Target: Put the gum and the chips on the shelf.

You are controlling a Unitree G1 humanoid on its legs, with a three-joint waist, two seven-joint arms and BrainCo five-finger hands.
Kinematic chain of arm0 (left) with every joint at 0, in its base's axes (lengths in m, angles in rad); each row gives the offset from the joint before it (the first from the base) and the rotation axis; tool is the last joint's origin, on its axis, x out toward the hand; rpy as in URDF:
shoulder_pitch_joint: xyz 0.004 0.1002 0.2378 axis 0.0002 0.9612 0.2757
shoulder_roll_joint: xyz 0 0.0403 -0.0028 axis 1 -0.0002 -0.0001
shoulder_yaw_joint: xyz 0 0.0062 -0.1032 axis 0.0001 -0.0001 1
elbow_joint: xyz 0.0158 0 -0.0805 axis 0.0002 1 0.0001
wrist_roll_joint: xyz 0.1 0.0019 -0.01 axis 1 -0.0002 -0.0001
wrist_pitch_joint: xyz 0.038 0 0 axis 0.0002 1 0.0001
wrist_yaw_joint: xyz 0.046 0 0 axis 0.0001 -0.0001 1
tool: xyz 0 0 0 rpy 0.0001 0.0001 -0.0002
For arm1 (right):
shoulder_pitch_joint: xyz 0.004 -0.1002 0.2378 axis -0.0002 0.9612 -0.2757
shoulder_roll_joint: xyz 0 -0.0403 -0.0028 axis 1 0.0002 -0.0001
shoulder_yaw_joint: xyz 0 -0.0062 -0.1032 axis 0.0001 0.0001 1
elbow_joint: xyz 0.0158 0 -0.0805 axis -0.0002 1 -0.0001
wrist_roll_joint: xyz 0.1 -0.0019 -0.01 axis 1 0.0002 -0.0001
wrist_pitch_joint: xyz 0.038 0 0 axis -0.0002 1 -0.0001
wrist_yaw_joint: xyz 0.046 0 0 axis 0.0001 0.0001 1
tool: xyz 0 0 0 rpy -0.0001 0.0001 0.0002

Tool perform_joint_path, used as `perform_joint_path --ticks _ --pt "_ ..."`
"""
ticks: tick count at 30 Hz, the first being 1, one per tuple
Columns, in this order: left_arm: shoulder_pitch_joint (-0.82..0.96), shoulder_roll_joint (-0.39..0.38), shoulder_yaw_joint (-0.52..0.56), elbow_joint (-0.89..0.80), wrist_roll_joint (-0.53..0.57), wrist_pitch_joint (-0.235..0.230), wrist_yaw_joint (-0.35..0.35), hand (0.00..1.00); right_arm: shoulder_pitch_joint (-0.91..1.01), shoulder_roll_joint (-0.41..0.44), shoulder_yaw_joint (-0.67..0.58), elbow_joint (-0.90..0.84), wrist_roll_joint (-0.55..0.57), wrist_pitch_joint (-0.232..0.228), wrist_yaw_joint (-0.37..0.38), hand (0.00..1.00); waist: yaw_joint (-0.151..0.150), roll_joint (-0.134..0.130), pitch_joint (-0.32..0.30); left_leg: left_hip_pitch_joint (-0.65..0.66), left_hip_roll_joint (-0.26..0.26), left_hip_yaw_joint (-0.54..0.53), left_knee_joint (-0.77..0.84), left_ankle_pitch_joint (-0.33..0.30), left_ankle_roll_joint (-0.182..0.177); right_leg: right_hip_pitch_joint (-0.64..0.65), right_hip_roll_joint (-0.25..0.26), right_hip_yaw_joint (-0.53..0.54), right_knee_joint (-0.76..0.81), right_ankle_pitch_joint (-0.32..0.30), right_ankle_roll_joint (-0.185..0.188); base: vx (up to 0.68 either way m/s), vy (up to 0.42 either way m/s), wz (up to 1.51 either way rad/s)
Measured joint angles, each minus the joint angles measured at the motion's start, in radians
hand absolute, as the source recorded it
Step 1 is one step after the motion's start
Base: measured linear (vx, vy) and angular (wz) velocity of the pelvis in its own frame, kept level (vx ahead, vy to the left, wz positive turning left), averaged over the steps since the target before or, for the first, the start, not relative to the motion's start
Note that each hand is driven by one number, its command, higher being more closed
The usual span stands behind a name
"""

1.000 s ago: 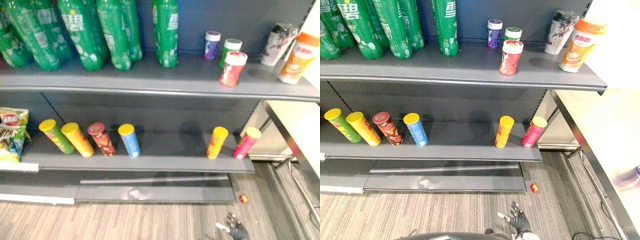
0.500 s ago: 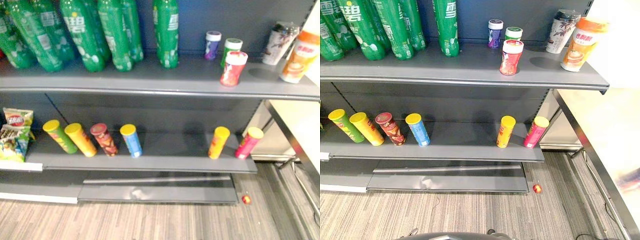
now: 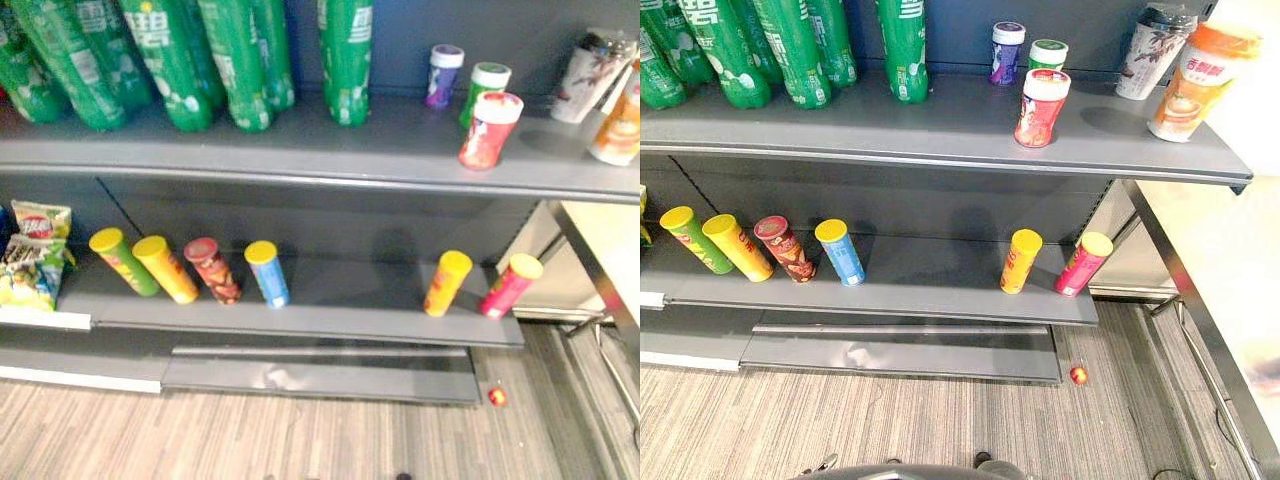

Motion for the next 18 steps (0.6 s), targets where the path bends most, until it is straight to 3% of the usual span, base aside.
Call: perform_joint_path --ticks 2,4,7,8,10,11,12,13,15,18 --pt "-0.006 0.003 0.0 -0.002 -0.001 0.0 -0.006 0.0 -0.013 0.0 -0.003 0.003 0.0 0.0 0.0 0.0 0.0 -0.002 0.015 -0.001 0.001 0.001 0.009 -0.002 -0.001 -0.004 -0.002 0.002 0.023 -0.008 0.003 0.0 0.0 0.0" --pt "-0.027 0.008 -0.006 -0.003 -0.036 0.0 -0.008 0.0 -0.03 0.003 -0.004 0.003 0.002 0.0 0.0 0.0 0.0 -0.012 0.054 -0.032 0.011 0.002 0.125 -0.06 0.005 -0.025 -0.012 0.004 0.1 -0.038 0.007 -0.06 0.008 -0.04" --pt "-0.043 0.008 -0.006 -0.003 -0.079 0.001 -0.008 0.0 -0.036 0.013 -0.07 -0.007 0.031 -0.003 0.002 0.0 0.0 -0.004 0.083 -0.144 0.054 0.026 0.372 -0.187 0.021 -0.095 -0.015 0.027 0.221 -0.072 0.019 -0.09 0.031 -0.25" --pt "-0.045 0.007 -0.005 -0.003 -0.079 0.001 -0.009 0.0 -0.035 0.019 -0.088 -0.008 0.041 -0.004 0.001 0.0 -0.001 0.002 0.083 -0.158 0.06 0.039 0.401 -0.203 0.028 -0.109 -0.014 0.036 0.232 -0.072 0.02 -0.17 0.128 -0.62" --pt "-0.061 -0.008 0.025 -0.007 -0.079 0.001 -0.009 0.0 -0.028 0.033 -0.119 -0.043 0.073 -0.003 -0.001 0.0 -0.002 0.021 0.086 -0.231 0.125 0.148 0.519 -0.282 0.054 -0.193 0.005 0.1 0.268 -0.044 0.055 -0.22 0.186 -0.91" --pt "-0.062 -0.015 0.042 -0.013 -0.079 0.001 -0.008 0.0 -0.027 0.037 -0.121 -0.055 0.077 -0.003 -0.002 0.0 -0.001 0.024 0.086 -0.243 0.142 0.179 0.534 -0.289 0.062 -0.219 0.012 0.116 0.265 -0.024 0.062 -0.28 0.216 -1.38" --pt "-0.061 -0.033 0.062 -0.026 -0.079 -0.001 -0.006 0.0 -0.025 0.036 -0.122 -0.077 0.086 -0.001 -0.004 0.0 0.004 0.043 0.088 -0.252 0.176 0.251 0.541 -0.293 0.072 -0.256 0.014 0.095 0.255 0.008 0.052 -0.28 0.233 -1.64" --pt "-0.061 -0.038 0.074 -0.037 -0.079 -0.001 -0.005 0.0 -0.023 0.042 -0.122 -0.09 0.104 0.0 -0.004 0.0 0.009 0.04 0.103 -0.241 0.202 0.306 0.54 -0.297 0.069 -0.274 -0.023 -0.016 0.292 -0.01 0.023 -0.27 0.232 -1.61" --pt "-0.062 -0.034 0.082 -0.047 -0.079 -0.001 -0.005 0.0 -0.005 0.058 -0.135 -0.091 0.108 0.0 -0.014 0.0 0.011 0.042 0.105 -0.226 0.231 0.368 0.534 -0.292 0.06 -0.27 -0.091 -0.15 0.329 -0.019 0.007 -0.1 0.178 -1.24" --pt "-0.06 -0.02 0.078 -0.051 -0.079 -0.002 -0.006 0.0 0.018 0.066 -0.129 -0.068 0.108 0.003 -0.023 0.0 0.028 0.02 0.097 -0.184 0.237 0.477 0.494 -0.259 0.064 -0.236 -0.198 -0.249 0.434 -0.042 -0.017 -0.05 0.115 -1.1"
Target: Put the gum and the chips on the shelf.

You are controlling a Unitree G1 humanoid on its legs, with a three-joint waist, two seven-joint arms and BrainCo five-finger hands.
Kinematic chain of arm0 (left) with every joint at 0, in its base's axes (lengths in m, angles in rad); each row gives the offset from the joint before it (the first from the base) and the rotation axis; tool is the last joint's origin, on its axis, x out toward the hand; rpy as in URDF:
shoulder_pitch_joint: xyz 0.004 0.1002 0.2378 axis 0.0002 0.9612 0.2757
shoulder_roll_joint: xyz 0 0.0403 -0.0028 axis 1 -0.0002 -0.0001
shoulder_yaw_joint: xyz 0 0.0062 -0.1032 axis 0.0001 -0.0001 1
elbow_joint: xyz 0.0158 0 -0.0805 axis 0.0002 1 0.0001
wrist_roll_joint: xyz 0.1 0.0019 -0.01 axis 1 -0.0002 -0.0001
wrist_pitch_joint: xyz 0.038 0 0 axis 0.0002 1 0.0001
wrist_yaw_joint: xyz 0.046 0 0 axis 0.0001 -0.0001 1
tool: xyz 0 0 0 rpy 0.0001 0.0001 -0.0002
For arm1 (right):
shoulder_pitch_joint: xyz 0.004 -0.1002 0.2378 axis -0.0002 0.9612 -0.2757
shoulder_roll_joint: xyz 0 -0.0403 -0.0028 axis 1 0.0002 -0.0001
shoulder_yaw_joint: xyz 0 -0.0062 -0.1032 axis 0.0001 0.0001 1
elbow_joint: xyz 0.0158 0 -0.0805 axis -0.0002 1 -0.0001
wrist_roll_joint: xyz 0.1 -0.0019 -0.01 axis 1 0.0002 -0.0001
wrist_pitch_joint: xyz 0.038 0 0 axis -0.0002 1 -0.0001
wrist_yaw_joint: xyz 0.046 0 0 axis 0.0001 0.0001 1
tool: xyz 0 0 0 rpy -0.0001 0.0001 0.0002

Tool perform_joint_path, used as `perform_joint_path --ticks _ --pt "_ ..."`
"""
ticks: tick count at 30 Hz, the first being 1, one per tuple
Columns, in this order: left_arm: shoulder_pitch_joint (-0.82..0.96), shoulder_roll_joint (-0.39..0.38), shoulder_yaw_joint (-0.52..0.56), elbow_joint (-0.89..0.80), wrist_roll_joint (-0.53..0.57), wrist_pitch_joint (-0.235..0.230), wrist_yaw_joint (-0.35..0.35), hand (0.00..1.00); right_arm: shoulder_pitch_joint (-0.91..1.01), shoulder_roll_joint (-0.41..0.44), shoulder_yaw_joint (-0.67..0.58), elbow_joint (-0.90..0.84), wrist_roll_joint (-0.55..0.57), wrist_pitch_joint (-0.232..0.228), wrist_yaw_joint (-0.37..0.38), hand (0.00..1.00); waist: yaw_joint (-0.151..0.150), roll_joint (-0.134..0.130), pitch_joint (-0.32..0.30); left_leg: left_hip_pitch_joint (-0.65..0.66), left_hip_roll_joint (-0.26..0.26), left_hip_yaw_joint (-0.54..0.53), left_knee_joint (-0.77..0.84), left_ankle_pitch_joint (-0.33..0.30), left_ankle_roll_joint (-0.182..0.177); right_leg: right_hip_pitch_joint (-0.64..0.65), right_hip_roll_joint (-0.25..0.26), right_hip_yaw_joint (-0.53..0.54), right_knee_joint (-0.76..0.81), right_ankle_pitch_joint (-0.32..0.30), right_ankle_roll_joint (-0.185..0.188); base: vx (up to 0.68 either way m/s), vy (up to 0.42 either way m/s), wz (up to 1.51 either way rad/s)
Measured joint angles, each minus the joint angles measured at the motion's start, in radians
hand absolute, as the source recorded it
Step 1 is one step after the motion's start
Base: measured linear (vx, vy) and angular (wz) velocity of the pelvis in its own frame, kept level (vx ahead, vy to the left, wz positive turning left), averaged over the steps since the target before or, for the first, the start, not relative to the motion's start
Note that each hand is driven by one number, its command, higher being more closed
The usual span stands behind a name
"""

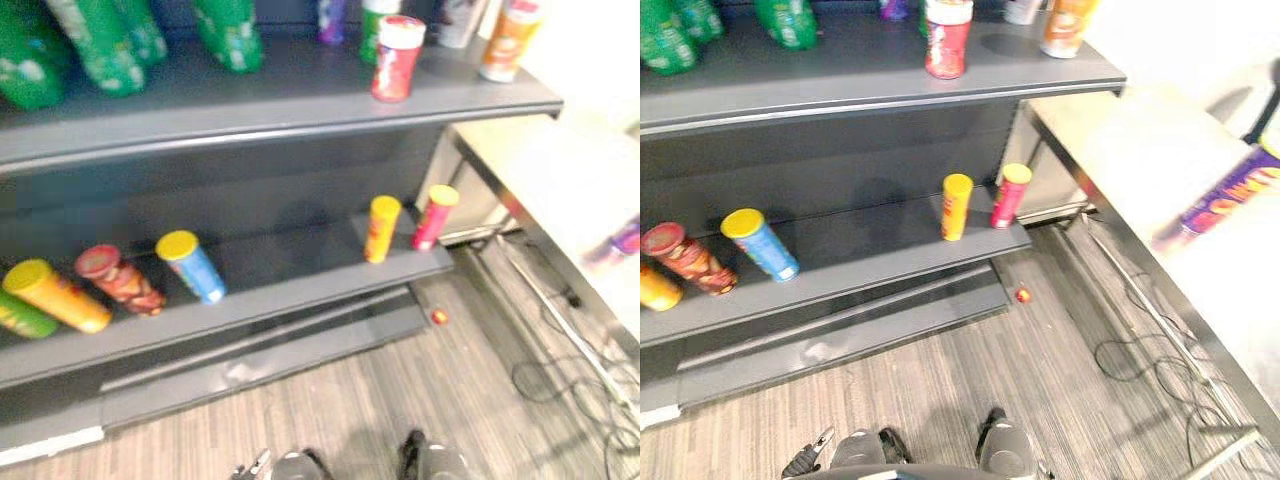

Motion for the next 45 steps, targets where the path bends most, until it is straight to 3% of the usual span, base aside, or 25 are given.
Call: perform_joint_path --ticks 2,4,6,8,12,16,19,21,25,27,28,29,30,31,33,38,39,40,41,43,45 --pt "0.001 0.011 -0.026 0.0 -0.001 0.0 -0.001 0.0 -0.017 -0.014 0.007 0.04 0.0 0.007 -0.01 0.0 -0.002 -0.006 -0.004 0.021 -0.013 0.055 -0.048 0.033 -0.009 0.032 -0.046 -0.029 0.048 -0.004 -0.005 -0.01 -0.009 -0.82" --pt "-0.001 0.033 -0.071 0.0 -0.001 0.0 -0.003 0.0 -0.035 -0.019 0.01 0.064 -0.002 0.017 -0.021 0.0 -0.001 -0.022 -0.014 0.021 -0.022 0.1 -0.073 0.055 -0.025 0.068 -0.052 -0.037 0.011 -0.001 0.0 -0.03 -0.118 -0.71" --pt "-0.006 0.051 -0.091 0.0 -0.014 0.0 -0.007 0.0 -0.07 -0.019 0.022 0.067 -0.002 0.018 -0.02 0.0 -0.001 -0.051 -0.035 0.006 -0.018 0.154 -0.074 0.086 -0.035 0.102 -0.03 -0.063 -0.141 -0.026 0.062 -0.02 -0.228 -0.71" --pt "-0.016 0.049 -0.107 0.005 -0.04 -0.001 -0.009 0.0 -0.101 -0.033 0.023 0.068 -0.002 0.017 -0.02 0.0 -0.004 -0.034 -0.029 0.0 0.001 0.179 -0.074 0.112 -0.041 0.115 0.003 -0.067 -0.215 -0.039 0.097 -0.02 -0.241 -0.47" --pt "-0.018 0.035 -0.115 0.011 -0.039 -0.001 -0.011 0.0 -0.099 -0.061 0.017 0.093 -0.004 0.017 -0.019 0.0 -0.009 -0.002 -0.039 0.009 0.052 0.152 -0.082 0.162 -0.065 0.143 0.066 -0.086 -0.237 -0.047 0.079 0.01 -0.187 -0.02" --pt "-0.018 0.035 -0.115 0.011 -0.039 0.0 -0.013 0.0 -0.118 -0.06 0.009 0.09 -0.006 0.014 -0.019 0.0 -0.032 0.007 -0.036 0.011 0.055 0.148 -0.131 0.218 -0.072 0.117 0.078 -0.092 -0.196 -0.073 0.044 -0.03 -0.089 0.04" --pt "-0.027 0.036 -0.114 0.011 -0.037 0.003 -0.011 0.0 -0.129 -0.057 -0.006 0.09 -0.002 0.012 -0.02 0.0 -0.036 0.002 -0.013 0.028 0.066 0.183 -0.129 0.23 -0.075 0.057 0.066 -0.047 -0.095 -0.129 0.022 -0.08 -0.077 -0.33" --pt "-0.029 0.036 -0.109 0.012 -0.036 0.004 -0.008 0.0 -0.134 -0.055 -0.027 0.091 0.001 0.012 -0.022 0.0 -0.056 0.004 0.0 0.034 0.08 0.204 -0.117 0.231 -0.078 0.022 0.063 -0.024 -0.033 -0.164 0.013 -0.07 -0.115 -0.35" --pt "-0.037 0.023 -0.07 0.011 -0.036 0.004 -0.001 0.0 -0.117 -0.045 -0.052 0.087 0.016 0.008 -0.025 0.0 -0.084 0.021 0.019 0.05 0.156 0.238 -0.021 0.206 -0.069 -0.016 0.094 0.016 0.058 -0.234 -0.017 -0.02 -0.16 -0.4" --pt "-0.038 0.011 -0.035 0.002 -0.039 0.001 0.003 0.0 -0.084 -0.039 -0.053 0.07 0.043 -0.002 -0.027 0.0 -0.081 0.024 0.026 0.06 0.207 0.176 0.068 0.223 -0.029 -0.008 0.126 0.068 0.089 -0.262 -0.042 0.02 -0.19 -0.61" --pt "-0.034 0.0 -0.018 -0.018 -0.041 -0.014 0.005 0.0 -0.068 -0.041 -0.032 0.052 0.045 -0.009 -0.027 0.0 -0.079 0.025 0.026 0.038 0.217 0.062 0.118 0.25 -0.003 -0.001 0.144 0.096 0.089 -0.266 -0.049 0.06 -0.238 -0.95" --pt "-0.027 -0.014 -0.009 -0.039 -0.069 -0.024 0.004 0.0 -0.057 -0.046 -0.007 0.038 0.057 -0.019 -0.028 0.0 -0.074 0.02 0.032 -0.008 0.216 -0.103 0.191 0.278 -0.001 0.012 0.166 0.147 0.078 -0.263 -0.058 0.11 -0.146 -1.26" --pt "-0.043 -0.032 -0.016 -0.04 -0.081 -0.027 0.002 0.0 -0.064 -0.063 0.001 0.032 0.077 -0.024 -0.03 0.0 -0.069 0.023 0.031 -0.031 0.143 -0.256 0.211 0.2 -0.07 0.018 0.17 0.21 0.068 -0.259 -0.065 0.11 -0.041 -1.4" --pt "-0.049 -0.051 -0.033 -0.042 -0.089 -0.033 0.003 0.0 -0.072 -0.077 0.001 0.032 0.081 -0.026 -0.031 0.0 -0.068 0.023 0.031 -0.035 0.082 -0.334 0.201 0.159 -0.085 0.019 0.172 0.253 0.055 -0.251 -0.076 0.1 0.044 -1.24" --pt "-0.049 -0.057 -0.046 -0.051 -0.105 -0.041 -0.002 0.0 -0.076 -0.086 0.0 0.029 0.081 -0.027 -0.03 0.0 -0.062 0.025 0.031 -0.042 0.019 -0.378 0.167 0.129 -0.084 0.029 0.189 0.321 0.031 -0.234 -0.084 0.12 0.074 -1.21" --pt "-0.05 -0.071 -0.013 -0.06 -0.113 -0.041 -0.002 0.0 -0.076 -0.078 -0.001 0.013 0.08 -0.027 -0.03 0.0 -0.039 0.029 0.027 -0.08 -0.006 -0.385 -0.031 0.136 -0.087 0.04 0.221 0.461 0.014 -0.223 -0.049 0.24 0.166 -1.02" --pt "-0.05 -0.083 0.0 -0.06 -0.113 -0.041 -0.001 0.0 -0.073 -0.076 -0.004 0.013 0.08 -0.026 -0.029 0.0 -0.028 0.034 0.023 -0.076 -0.024 -0.412 -0.087 0.147 -0.082 0.053 0.219 0.491 0.006 -0.226 -0.035 0.27 0.293 -0.77" --pt "-0.047 -0.09 0.009 -0.057 -0.116 -0.041 0.0 0.0 -0.072 -0.072 -0.014 0.011 0.08 -0.026 -0.027 0.0 -0.026 0.043 0.019 -0.059 -0.041 -0.442 -0.151 0.198 -0.085 0.066 0.218 0.505 0.008 -0.235 -0.011 0.25 0.32 -0.76" --pt "-0.048 -0.094 0.016 -0.057 -0.117 -0.041 0.0 0.0 -0.074 -0.061 -0.022 0.011 0.08 -0.026 -0.026 0.0 -0.02 0.035 0.016 -0.043 -0.053 -0.449 -0.146 0.202 -0.143 0.066 0.209 0.526 0.016 -0.244 0.003 0.22 0.338 -0.54" --pt "-0.047 -0.069 0.016 -0.05 -0.115 -0.042 0.0 0.0 -0.073 -0.014 -0.03 0.001 0.08 -0.026 -0.02 0.0 -0.027 -0.002 -0.01 -0.032 -0.097 -0.414 -0.112 0.146 -0.117 0.087 0.164 0.554 -0.024 -0.23 0.032 0.19 0.296 -0.36" --pt "-0.048 -0.061 0.013 -0.04 -0.114 -0.042 0.001 0.0 -0.075 0.0 -0.044 0.005 0.079 -0.024 -0.019 0.0 -0.022 -0.014 -0.019 -0.035 -0.11 -0.378 -0.069 0.104 -0.107 0.098 0.138 0.581 -0.059 -0.214 0.057 0.14 0.303 -0.36"
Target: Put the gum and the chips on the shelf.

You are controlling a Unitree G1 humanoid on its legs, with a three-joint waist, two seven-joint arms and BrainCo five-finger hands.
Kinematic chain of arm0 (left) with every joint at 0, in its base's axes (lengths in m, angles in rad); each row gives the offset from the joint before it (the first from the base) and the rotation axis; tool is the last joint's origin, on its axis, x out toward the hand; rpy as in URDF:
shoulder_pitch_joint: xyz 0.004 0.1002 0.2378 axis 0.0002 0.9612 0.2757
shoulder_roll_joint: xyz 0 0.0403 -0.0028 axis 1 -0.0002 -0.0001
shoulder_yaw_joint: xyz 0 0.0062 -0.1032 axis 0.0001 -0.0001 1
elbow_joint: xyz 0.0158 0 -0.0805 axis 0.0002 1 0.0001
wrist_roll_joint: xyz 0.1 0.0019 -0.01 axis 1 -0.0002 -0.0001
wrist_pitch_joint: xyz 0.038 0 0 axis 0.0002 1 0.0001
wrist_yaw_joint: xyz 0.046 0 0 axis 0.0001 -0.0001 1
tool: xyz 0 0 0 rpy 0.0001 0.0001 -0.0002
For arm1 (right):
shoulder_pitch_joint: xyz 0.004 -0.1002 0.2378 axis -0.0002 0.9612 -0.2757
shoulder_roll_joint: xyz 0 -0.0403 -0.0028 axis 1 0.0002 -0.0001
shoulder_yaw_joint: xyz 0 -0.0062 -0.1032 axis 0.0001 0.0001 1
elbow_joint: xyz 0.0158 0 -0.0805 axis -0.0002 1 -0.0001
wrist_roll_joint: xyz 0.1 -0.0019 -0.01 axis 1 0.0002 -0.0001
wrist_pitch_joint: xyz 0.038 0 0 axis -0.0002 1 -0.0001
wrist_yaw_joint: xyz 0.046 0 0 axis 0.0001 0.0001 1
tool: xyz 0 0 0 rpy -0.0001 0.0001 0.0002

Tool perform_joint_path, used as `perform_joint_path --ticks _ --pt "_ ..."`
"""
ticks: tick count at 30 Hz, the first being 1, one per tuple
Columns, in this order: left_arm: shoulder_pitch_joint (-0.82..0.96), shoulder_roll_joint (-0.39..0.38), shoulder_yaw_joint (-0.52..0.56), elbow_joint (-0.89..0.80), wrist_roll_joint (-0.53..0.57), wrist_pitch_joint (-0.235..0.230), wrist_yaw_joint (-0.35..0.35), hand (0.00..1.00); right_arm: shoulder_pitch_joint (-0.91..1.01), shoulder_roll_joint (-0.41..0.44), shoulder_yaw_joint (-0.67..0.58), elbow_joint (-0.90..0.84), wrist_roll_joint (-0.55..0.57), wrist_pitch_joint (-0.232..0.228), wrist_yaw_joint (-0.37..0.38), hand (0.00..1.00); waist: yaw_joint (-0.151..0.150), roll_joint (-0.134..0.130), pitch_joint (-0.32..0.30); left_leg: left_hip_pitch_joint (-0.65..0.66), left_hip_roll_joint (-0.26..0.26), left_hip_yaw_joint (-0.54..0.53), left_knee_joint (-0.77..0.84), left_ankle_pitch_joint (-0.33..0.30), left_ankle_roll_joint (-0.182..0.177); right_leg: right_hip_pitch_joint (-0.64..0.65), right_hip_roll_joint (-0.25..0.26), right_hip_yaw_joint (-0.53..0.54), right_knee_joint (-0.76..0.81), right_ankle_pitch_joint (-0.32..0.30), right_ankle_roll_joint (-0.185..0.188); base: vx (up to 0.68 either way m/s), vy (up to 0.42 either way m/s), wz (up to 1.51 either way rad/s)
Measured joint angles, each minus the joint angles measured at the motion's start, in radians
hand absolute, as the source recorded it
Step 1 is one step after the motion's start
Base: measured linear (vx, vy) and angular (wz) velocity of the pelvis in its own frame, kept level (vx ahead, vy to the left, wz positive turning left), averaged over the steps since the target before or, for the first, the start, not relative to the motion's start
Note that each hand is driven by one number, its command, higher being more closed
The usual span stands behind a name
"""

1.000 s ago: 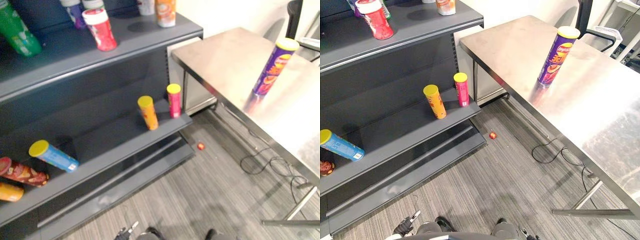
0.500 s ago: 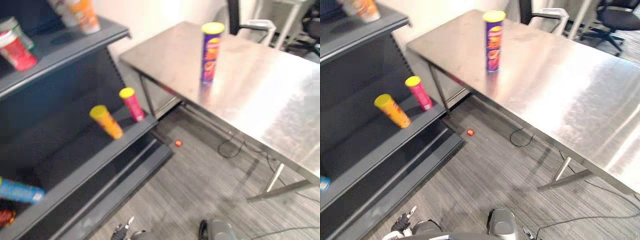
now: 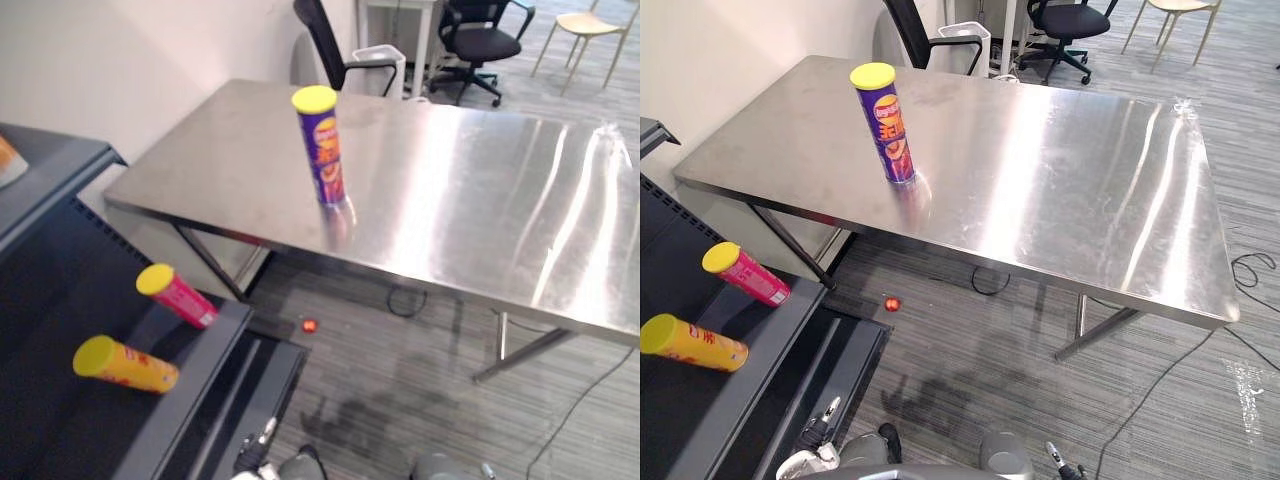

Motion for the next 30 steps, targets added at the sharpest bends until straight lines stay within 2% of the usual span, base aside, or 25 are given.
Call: perform_joint_path --ticks 3,7,8,10,11,12,13,16,20,24,27,30 --pt "-0.007 0.006 -0.018 0.028 0.01 0.0 0.001 0.0 -0.012 -0.004 -0.046 0.013 0.0 0.0 0.001 0.0 -0.003 0.006 -0.019 -0.006 -0.026 0.007 0.024 -0.03 0.017 0.001 -0.025 0.025 -0.061 0.061 0.015 0.08 0.267 -0.45" --pt "-0.021 0.029 -0.08 0.052 0.044 0.003 0.0 0.0 -0.03 -0.01 -0.063 0.036 -0.003 0.002 0.001 0.0 -0.001 0.01 -0.021 0.017 -0.038 0.009 -0.009 -0.032 0.021 -0.011 -0.032 0.031 -0.143 0.198 0.038 0.01 0.173 -0.72" --pt "-0.022 0.038 -0.107 0.051 0.049 0.002 0.001 0.0 -0.037 -0.016 -0.058 0.059 -0.007 0.003 0.001 0.0 0.0 0.011 -0.022 0.033 -0.039 0.032 -0.044 -0.034 0.025 -0.039 -0.036 -0.002 -0.15 0.237 0.04 -0.04 0.106 -0.63" --pt "-0.022 0.036 -0.12 0.05 0.049 0.003 0.002 0.0 -0.041 -0.019 -0.041 0.061 -0.007 0.008 0.0 0.0 0.004 0.014 -0.023 0.05 -0.039 0.06 -0.088 -0.031 0.029 -0.058 -0.044 -0.081 -0.159 0.269 0.031 -0.06 0.077 -0.6" --pt "-0.022 0.036 -0.13 0.05 0.049 0.003 0.002 0.0 -0.044 -0.02 -0.024 0.061 -0.007 0.011 0.0 0.0 0.01 0.014 -0.024 0.058 -0.043 0.085 -0.113 -0.021 0.041 -0.065 -0.056 -0.159 -0.173 0.289 0.023 -0.1 0.067 -0.65" --pt "-0.022 0.039 -0.136 0.05 0.049 0.004 0.004 0.0 -0.047 -0.022 -0.018 0.061 -0.007 0.014 0.0 0.0 0.013 0.019 -0.022 0.064 -0.057 0.109 -0.132 -0.011 0.046 -0.069 -0.08 -0.263 -0.193 0.295 0.019 -0.13 0.055 -0.62" --pt "-0.022 0.04 -0.149 0.05 0.049 0.006 0.007 0.0 -0.046 -0.033 -0.008 0.062 -0.007 0.016 -0.001 0.0 0.014 0.011 -0.027 0.069 -0.076 0.118 -0.14 -0.008 0.05 -0.057 -0.091 -0.307 -0.224 0.295 0.019 -0.09 0.025 -0.44" --pt "-0.02 0.043 -0.168 0.051 0.057 0.009 0.008 0.0 -0.04 -0.06 -0.004 0.068 -0.007 0.016 -0.004 0.0 0.01 0.032 -0.031 0.079 -0.103 0.108 -0.168 0.017 0.054 -0.031 -0.106 -0.33 -0.274 0.292 0.026 -0.08 -0.006 0.02" --pt "-0.016 0.036 -0.158 0.057 0.057 0.01 0.007 0.0 -0.035 -0.073 -0.05 0.089 -0.006 0.017 -0.005 0.0 0.016 0.033 -0.036 0.123 -0.117 0.057 -0.266 0.086 0.048 0.016 -0.098 -0.386 -0.311 0.29 0.032 -0.07 -0.071 0.33" --pt "0.003 0.037 -0.128 0.047 0.058 0.01 0.003 0.0 -0.038 -0.108 -0.106 0.082 -0.006 0.014 -0.01 0.0 0.022 0.015 -0.062 0.147 -0.116 0.03 -0.338 0.119 0.024 0.034 -0.078 -0.404 -0.344 0.287 0.037 -0.05 -0.048 0.08" --pt "0.014 0.043 -0.127 0.048 0.07 0.01 0.002 0.0 -0.036 -0.146 -0.114 0.026 -0.006 0.013 -0.026 0.0 0.022 0.004 -0.088 0.149 -0.117 0.033 -0.352 0.12 0.023 0.036 -0.075 -0.396 -0.364 0.301 0.036 0.02 0.003 -0.05" --pt "0.016 0.046 -0.128 0.047 0.096 0.01 0.001 0.0 -0.048 -0.177 -0.111 -0.075 -0.007 0.008 -0.05 0.0 0.022 0.004 -0.098 0.148 -0.123 0.043 -0.355 0.118 0.025 0.033 -0.076 -0.381 -0.378 0.316 0.034 0.06 0.02 -0.12"
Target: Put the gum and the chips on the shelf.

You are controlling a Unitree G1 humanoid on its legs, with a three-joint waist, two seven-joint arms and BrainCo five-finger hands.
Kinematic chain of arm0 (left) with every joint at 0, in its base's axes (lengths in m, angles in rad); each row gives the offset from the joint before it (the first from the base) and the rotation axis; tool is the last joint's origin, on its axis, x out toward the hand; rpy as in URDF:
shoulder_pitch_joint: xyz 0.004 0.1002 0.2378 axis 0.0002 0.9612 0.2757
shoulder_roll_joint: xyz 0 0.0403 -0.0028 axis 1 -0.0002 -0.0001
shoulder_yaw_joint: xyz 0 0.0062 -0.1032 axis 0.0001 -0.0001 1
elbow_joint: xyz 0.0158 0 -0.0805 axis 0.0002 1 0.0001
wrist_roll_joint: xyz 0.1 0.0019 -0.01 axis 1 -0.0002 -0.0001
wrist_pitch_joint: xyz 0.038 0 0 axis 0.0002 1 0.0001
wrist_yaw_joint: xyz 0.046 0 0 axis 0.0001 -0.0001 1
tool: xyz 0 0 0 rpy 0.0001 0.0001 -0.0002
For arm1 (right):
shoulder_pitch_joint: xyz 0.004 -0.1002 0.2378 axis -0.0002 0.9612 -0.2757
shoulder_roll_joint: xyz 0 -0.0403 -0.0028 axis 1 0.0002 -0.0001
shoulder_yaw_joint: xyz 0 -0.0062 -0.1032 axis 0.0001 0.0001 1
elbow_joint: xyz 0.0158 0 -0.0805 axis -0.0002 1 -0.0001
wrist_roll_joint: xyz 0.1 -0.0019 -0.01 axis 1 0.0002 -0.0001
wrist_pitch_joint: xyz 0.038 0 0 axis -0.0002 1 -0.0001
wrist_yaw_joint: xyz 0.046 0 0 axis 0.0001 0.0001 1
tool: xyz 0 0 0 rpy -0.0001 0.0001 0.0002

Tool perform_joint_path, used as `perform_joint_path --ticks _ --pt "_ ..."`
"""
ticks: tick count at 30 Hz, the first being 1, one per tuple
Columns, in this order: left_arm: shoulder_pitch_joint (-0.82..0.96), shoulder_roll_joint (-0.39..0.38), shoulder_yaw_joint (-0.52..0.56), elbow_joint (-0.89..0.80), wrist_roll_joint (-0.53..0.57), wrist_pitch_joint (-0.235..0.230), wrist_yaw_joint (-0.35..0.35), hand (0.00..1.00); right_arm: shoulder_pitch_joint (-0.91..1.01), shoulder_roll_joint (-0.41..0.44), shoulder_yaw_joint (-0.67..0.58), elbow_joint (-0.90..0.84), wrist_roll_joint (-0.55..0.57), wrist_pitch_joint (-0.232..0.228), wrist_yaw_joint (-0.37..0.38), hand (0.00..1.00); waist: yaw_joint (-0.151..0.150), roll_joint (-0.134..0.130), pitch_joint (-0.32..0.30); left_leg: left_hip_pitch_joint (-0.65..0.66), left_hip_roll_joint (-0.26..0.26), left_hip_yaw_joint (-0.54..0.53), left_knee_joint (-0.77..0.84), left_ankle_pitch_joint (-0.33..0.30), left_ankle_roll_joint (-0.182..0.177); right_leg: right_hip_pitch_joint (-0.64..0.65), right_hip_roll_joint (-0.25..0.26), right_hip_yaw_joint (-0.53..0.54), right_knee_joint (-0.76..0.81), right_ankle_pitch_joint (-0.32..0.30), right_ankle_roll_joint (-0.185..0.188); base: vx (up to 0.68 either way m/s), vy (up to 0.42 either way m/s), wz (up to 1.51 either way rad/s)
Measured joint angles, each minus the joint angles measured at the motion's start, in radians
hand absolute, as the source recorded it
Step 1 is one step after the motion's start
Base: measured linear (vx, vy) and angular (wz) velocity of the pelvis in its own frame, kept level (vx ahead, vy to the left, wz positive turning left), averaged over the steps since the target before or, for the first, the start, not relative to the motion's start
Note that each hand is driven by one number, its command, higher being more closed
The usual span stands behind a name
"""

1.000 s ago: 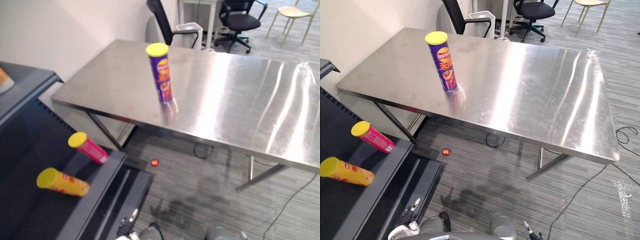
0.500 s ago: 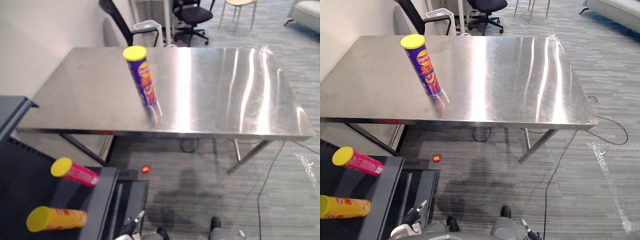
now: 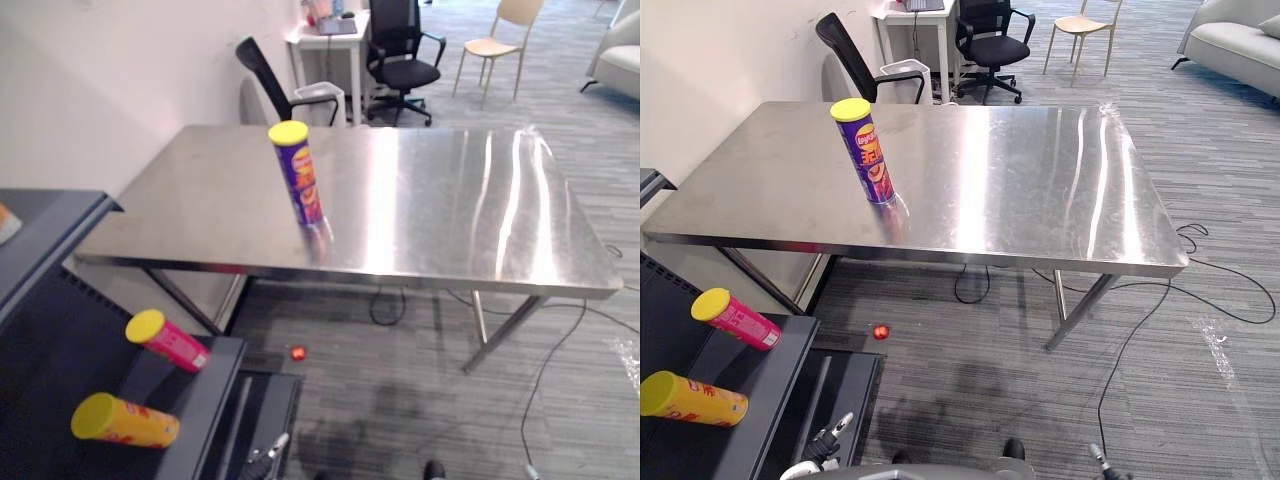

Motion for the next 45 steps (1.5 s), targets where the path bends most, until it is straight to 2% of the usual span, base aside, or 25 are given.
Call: perform_joint_path --ticks 1,5,9,11,14,15,18,20,25,29,31,33,36,38,45 --pt "0.0 0.0 0.0 -0.001 0.0 0.0 0.0 0.0 -0.004 -0.004 0.007 -0.057 -0.001 -0.003 -0.003 0.0 0.0 0.0 0.0 0.0 -0.001 0.005 0.0 -0.001 0.003 -0.001 0.0 0.004 -0.004 0.004 0.003 0.07 0.013 -0.16" --pt "0.006 0.0 -0.001 -0.01 0.002 0.0 0.0 0.0 0.006 -0.007 0.088 -0.458 -0.054 -0.023 -0.043 0.0 -0.001 0.005 -0.003 0.0 -0.001 0.014 0.007 -0.014 0.011 -0.002 0.004 0.02 -0.013 0.012 0.008 0.09 -0.002 -0.13" --pt "0.007 0.0 -0.001 -0.021 0.062 -0.001 -0.002 0.0 0.016 -0.004 0.133 -0.809 -0.169 -0.063 -0.052 0.0 0.0 0.009 -0.005 -0.002 -0.003 -0.02 0.018 -0.024 0.011 0.002 0.005 0.018 -0.013 0.012 0.008 0.06 -0.013 -0.01" --pt "0.008 0.0 0.0 -0.037 0.078 0.0 -0.002 0.0 0.012 -0.003 0.135 -0.914 -0.199 -0.089 -0.06 0.0 0.001 0.009 -0.005 -0.002 -0.003 -0.033 0.018 -0.028 0.009 0.004 0.005 0.015 -0.013 0.012 0.008 0.03 -0.018 0.1" --pt "0.012 -0.001 0.002 -0.047 0.08 -0.001 -0.003 0.0 0.009 0.006 0.148 -1.093 -0.202 -0.098 -0.061 0.0 0.006 0.0 0.001 -0.012 0.0 -0.045 0.018 -0.035 0.01 0.001 0.002 0.009 -0.013 0.011 0.008 -0.01 -0.016 0.09" --pt "0.012 0.0 0.012 -0.049 0.08 -0.002 -0.004 0.0 0.009 0.007 0.168 -1.18 -0.203 -0.114 -0.058 0.0 0.003 -0.005 0.008 -0.019 -0.004 -0.06 0.018 -0.035 0.01 -0.002 -0.002 0.003 -0.013 0.011 0.008 -0.02 -0.007 0.12" --pt "0.013 -0.001 0.035 -0.068 0.08 -0.003 -0.004 0.0 -0.014 0.006 0.185 -1.285 -0.222 -0.135 -0.046 0.0 0.005 -0.019 0.024 -0.025 -0.006 -0.074 0.019 -0.034 0.011 -0.002 -0.004 -0.007 -0.012 0.011 0.009 -0.04 -0.013 0.12" --pt "0.016 0.0 0.039 -0.078 0.08 -0.003 -0.004 0.0 -0.043 -0.007 0.208 -1.304 -0.229 -0.156 -0.038 0.0 0.004 -0.025 0.031 -0.038 -0.008 -0.089 0.024 -0.034 0.013 -0.004 -0.007 -0.015 -0.011 0.011 0.009 -0.03 -0.014 0.18" --pt "0.015 -0.006 0.041 -0.104 0.079 -0.011 -0.003 0.0 -0.144 -0.075 0.303 -1.291 -0.228 -0.162 -0.038 0.0 0.02 -0.023 0.047 -0.071 -0.014 -0.118 0.027 -0.025 0.022 -0.02 -0.013 -0.039 -0.008 0.011 0.009 -0.02 -0.012 0.18" --pt "0.015 -0.01 0.041 -0.127 0.078 -0.012 -0.001 0.0 -0.34 -0.129 0.403 -1.13 -0.226 -0.16 -0.044 0.0 0.029 -0.023 0.071 -0.076 -0.014 -0.136 0.027 -0.021 0.024 -0.02 -0.014 -0.046 0.004 0.012 0.008 0.0 -0.004 0.14" --pt "0.015 -0.01 0.039 -0.13 0.078 -0.012 0.0 0.0 -0.425 -0.149 0.451 -1.041 -0.223 -0.154 -0.058 0.0 0.031 -0.022 0.074 -0.088 -0.015 -0.149 0.032 -0.021 0.025 -0.02 -0.016 -0.057 0.004 0.012 0.008 0.0 -0.006 0.2" --pt "0.007 -0.01 0.039 -0.137 0.075 -0.013 0.003 0.0 -0.513 -0.158 0.499 -0.961 -0.218 -0.138 -0.073 0.0 0.054 -0.022 0.085 -0.095 -0.015 -0.16 0.036 -0.02 0.025 -0.02 -0.015 -0.065 0.004 0.012 0.008 0.01 -0.009 0.16" --pt "0.003 -0.009 0.037 -0.144 0.071 -0.014 0.006 0.0 -0.595 -0.168 0.531 -0.901 -0.219 -0.124 -0.085 0.0 0.063 -0.021 0.096 -0.109 -0.015 -0.183 0.04 -0.019 0.027 -0.018 -0.016 -0.089 0.004 0.013 0.008 0.02 -0.014 0.23" --pt "0.003 -0.008 0.036 -0.156 0.065 -0.013 0.019 0.0 -0.671 -0.176 0.55 -0.842 -0.218 -0.109 -0.1 0.0 0.084 -0.022 0.103 -0.112 -0.015 -0.191 0.041 -0.019 0.027 -0.016 -0.016 -0.095 0.004 0.013 0.008 0.03 -0.01 0.19" --pt "0.006 0.012 0.03 -0.152 0.059 -0.008 0.04 0.0 -0.874 -0.187 0.611 -0.731 -0.219 -0.087 -0.125 0.0 0.103 -0.024 0.127 -0.136 -0.017 -0.246 0.065 -0.019 0.027 0.002 -0.021 -0.145 0.005 0.017 0.006 0.03 -0.006 0.2"
